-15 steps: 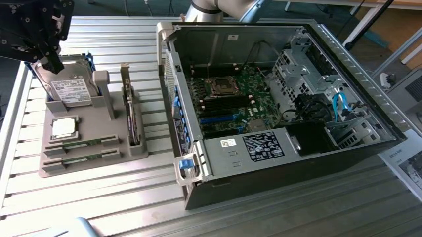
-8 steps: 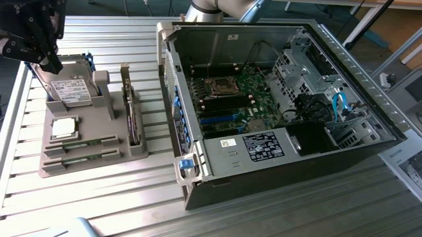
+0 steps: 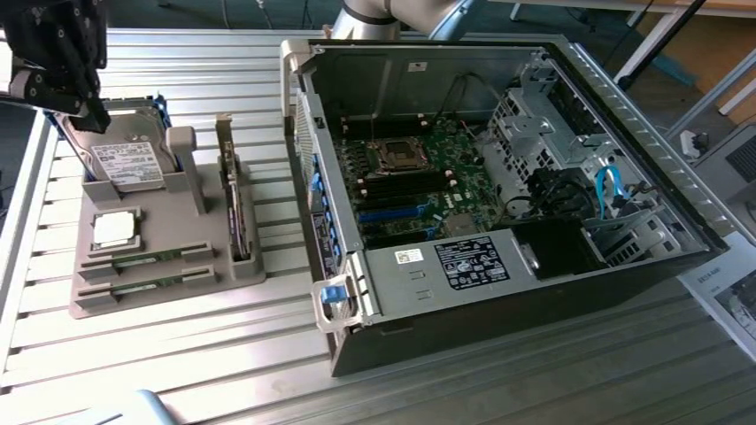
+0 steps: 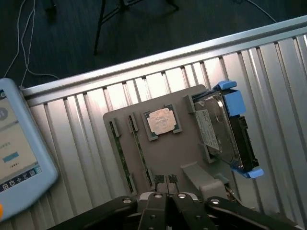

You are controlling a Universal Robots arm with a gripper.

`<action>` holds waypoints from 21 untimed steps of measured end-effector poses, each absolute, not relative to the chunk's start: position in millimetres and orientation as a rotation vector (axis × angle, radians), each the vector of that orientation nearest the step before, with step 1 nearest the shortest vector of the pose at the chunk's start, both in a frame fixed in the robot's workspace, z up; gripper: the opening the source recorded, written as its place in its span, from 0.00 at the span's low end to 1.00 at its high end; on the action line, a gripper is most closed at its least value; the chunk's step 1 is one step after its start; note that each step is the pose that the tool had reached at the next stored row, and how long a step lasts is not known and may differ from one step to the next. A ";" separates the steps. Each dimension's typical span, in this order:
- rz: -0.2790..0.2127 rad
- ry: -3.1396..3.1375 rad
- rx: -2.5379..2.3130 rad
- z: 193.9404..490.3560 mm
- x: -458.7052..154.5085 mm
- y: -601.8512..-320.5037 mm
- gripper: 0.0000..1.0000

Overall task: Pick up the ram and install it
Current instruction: 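Pick up the ram and move it above insertion slot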

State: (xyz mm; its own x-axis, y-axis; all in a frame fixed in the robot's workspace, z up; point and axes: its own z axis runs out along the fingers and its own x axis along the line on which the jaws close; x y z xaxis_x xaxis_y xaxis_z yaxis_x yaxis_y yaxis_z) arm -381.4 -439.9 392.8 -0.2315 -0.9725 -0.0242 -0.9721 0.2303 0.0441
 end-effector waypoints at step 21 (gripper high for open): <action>-0.077 -2.293 2.128 392.7 -381.4 -439.9 0.10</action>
State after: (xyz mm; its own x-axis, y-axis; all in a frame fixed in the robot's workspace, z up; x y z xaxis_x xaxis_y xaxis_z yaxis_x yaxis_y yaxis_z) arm -381.4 -439.9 392.7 -0.0747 -0.9969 -0.0242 -0.9963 0.0736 0.0443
